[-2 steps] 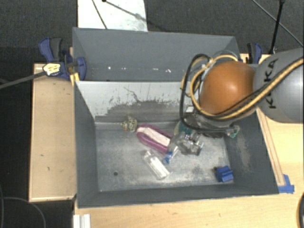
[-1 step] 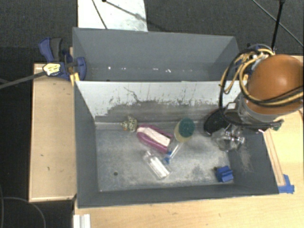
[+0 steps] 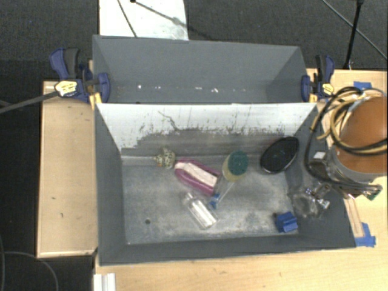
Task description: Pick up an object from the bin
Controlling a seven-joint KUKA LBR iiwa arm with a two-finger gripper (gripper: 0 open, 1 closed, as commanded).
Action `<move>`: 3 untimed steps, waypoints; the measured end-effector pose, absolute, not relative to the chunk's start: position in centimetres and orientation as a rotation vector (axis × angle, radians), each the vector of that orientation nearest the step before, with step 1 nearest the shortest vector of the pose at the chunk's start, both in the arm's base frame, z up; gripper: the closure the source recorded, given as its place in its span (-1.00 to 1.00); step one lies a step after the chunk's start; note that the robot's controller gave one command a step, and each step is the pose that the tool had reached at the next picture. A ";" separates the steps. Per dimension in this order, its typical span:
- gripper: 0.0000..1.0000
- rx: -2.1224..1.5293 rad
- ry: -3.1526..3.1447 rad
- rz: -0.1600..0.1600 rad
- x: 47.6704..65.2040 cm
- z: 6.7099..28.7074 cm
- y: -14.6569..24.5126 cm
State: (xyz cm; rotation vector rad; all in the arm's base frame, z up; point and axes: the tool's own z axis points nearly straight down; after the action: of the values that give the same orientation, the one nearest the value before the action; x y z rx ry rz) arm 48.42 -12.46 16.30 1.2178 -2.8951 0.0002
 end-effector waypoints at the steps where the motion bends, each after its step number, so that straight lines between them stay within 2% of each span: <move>1: -1.00 1.224 -2.895 -0.001 48.5 16.3 -12.3; 2: -1.00 1.462 -2.791 0.004 48.2 7.0 -11.4; 3: 1.00 1.461 -2.785 0.001 48.1 7.0 -11.5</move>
Offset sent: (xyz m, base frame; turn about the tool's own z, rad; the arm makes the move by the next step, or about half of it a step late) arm 0.0000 0.0000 0.0000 0.0000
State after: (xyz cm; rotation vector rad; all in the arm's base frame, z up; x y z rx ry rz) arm 48.07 -11.49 7.01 1.4614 -2.7854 0.0007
